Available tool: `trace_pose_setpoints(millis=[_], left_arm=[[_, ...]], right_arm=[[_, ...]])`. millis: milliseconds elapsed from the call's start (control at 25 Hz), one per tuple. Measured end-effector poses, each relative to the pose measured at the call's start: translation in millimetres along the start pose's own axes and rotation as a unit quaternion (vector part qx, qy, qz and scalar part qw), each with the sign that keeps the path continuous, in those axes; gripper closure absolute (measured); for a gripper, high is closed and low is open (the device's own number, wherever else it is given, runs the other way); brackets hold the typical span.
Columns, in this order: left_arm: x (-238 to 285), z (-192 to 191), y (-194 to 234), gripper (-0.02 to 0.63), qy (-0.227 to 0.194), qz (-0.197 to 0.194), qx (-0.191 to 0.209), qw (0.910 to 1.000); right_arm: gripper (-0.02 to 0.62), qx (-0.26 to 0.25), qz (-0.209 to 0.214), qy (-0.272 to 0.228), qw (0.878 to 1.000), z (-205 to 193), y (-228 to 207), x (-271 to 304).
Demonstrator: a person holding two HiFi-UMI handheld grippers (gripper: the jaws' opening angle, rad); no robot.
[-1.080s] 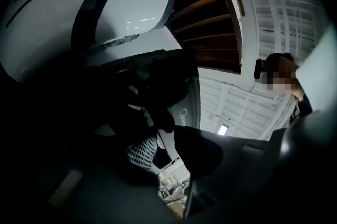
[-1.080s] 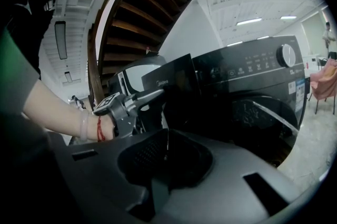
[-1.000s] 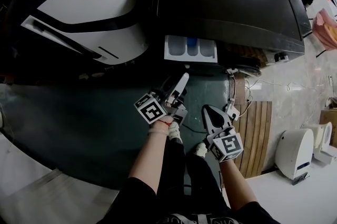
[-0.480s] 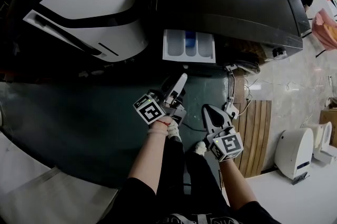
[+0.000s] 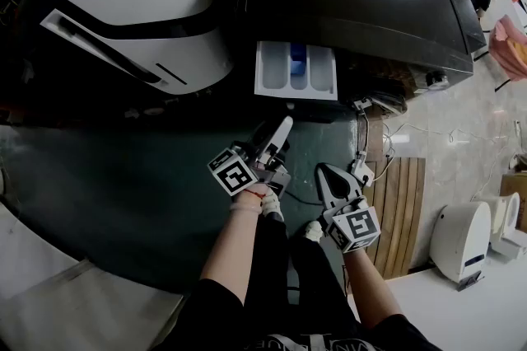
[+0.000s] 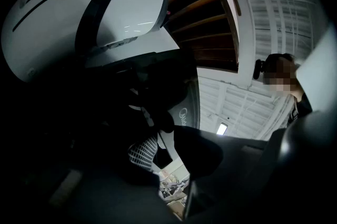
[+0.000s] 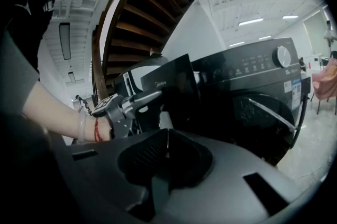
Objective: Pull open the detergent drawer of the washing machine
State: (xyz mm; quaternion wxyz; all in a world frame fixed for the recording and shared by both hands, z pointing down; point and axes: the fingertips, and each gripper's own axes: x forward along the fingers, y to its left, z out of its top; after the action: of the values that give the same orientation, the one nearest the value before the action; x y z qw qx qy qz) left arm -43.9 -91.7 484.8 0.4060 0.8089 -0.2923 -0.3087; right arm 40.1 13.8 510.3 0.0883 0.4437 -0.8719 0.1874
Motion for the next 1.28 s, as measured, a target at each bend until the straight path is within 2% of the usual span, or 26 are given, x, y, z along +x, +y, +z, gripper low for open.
trace_pose_setpoints(millis=[440,1280], left_arm=[[-13.4,-7.9,-5.9,0.505,0.002,-0.004,0.003,1.0000],[-26.5,-15.5,-11.3,0.515,-0.013,0.008,0.004,0.9999]], right_arm=[[0.583,0.012,0.003,-0.008,1.000,-1.5,3.7,-6.3],[0.583,0.002,0.016,-0.004,1.000,-10.3,8.6,-28.4]])
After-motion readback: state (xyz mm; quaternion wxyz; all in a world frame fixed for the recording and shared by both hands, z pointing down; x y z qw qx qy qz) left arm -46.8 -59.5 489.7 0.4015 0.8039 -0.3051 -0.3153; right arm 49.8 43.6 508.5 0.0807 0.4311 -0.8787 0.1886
